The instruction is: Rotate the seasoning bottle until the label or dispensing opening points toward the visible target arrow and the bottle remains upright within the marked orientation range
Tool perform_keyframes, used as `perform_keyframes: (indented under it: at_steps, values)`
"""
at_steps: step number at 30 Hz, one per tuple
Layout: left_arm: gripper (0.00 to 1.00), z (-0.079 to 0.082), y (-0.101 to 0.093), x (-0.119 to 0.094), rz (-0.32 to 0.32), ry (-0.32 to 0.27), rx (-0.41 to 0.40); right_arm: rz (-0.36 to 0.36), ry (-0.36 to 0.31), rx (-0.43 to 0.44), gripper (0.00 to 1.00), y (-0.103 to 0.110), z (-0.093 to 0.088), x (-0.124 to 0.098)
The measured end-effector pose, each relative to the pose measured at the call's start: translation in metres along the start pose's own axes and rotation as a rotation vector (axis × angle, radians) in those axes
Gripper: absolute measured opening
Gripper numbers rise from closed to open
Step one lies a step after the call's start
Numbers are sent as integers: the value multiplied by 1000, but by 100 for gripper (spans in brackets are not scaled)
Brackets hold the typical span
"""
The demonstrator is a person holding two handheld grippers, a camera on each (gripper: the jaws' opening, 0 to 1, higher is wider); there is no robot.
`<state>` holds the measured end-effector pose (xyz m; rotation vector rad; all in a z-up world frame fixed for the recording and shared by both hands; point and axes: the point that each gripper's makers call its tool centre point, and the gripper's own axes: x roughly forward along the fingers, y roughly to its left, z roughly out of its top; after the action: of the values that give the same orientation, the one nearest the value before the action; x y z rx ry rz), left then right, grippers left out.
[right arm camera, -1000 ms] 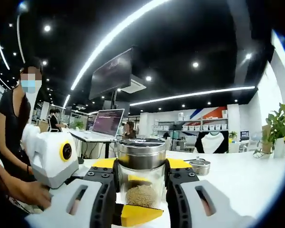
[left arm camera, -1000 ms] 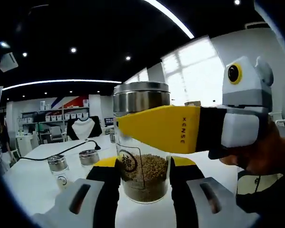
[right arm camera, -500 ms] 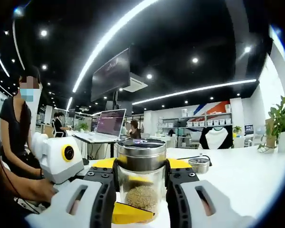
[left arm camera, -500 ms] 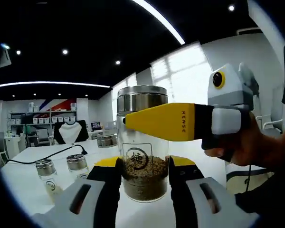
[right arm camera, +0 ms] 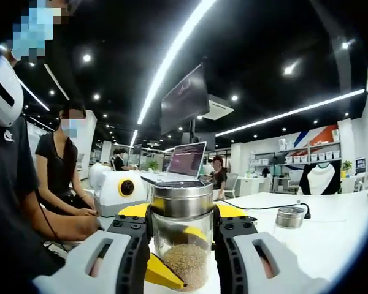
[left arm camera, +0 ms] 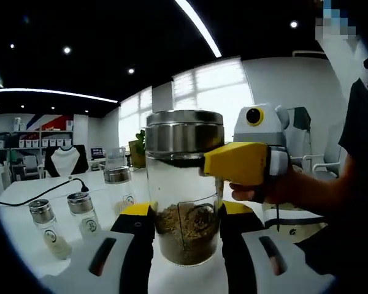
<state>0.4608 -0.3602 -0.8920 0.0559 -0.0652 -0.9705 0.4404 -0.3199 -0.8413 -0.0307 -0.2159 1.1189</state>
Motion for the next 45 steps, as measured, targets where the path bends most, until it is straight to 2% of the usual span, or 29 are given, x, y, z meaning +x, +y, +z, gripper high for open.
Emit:
perform_keyframes:
  at_steps: [2,5,7,9,12,13,14,15,16,18,21,23,26,28,30,32,35,37,39,45]
  values:
    - [43,-1,10,1,85,12,35,-49,9,-19,38,-5,-2,3]
    - [43,-7,24,1,215,66,114,-138,45,-15,37,-15,-10,7]
    - [43,-9,30,1,275,82,165,-176,66,-14,37,-17,-13,9]
    - [43,-9,31,1,298,75,160,-211,70,-9,37,-19,-14,11]
    - [44,-11,30,3,290,72,129,-261,77,5,38,-22,-15,11]
    - [44,-13,28,5,262,73,137,-272,92,11,37,-23,-17,8]
    - [44,-11,27,4,231,53,138,-264,81,12,37,-24,-16,7]
    - [44,-8,25,4,205,29,134,-249,53,42,37,-24,-13,6]
    - [44,-7,21,3,151,23,121,-230,33,103,37,-25,-12,4]
    - [44,-6,15,0,75,22,96,-186,3,165,37,-25,-9,1]
    - [44,2,7,-4,0,-26,70,-114,-53,255,37,-23,-2,-2]
    - [44,4,2,-5,-47,-38,16,-73,-60,283,37,-22,1,-4]
    - [44,-3,-7,-4,-122,-17,-125,-9,-40,243,37,-13,0,-6]
    - [44,-7,-8,0,-112,1,-105,1,-17,209,37,-9,-3,-4]
    - [44,-13,-2,1,-46,49,-51,-1,-7,195,38,-9,-6,-2]
    - [44,-13,1,4,0,52,-17,-22,-9,194,39,-11,-6,-1]
    - [43,-11,5,7,58,45,-19,-85,-5,165,39,-17,-5,1]
    - [43,-13,12,8,121,52,-9,-140,31,142,39,-22,-8,2]
    - [43,-15,14,9,143,57,8,-172,65,76,39,-23,-12,5]
    - [43,-21,22,6,181,88,36,-225,146,3,38,-20,-20,11]
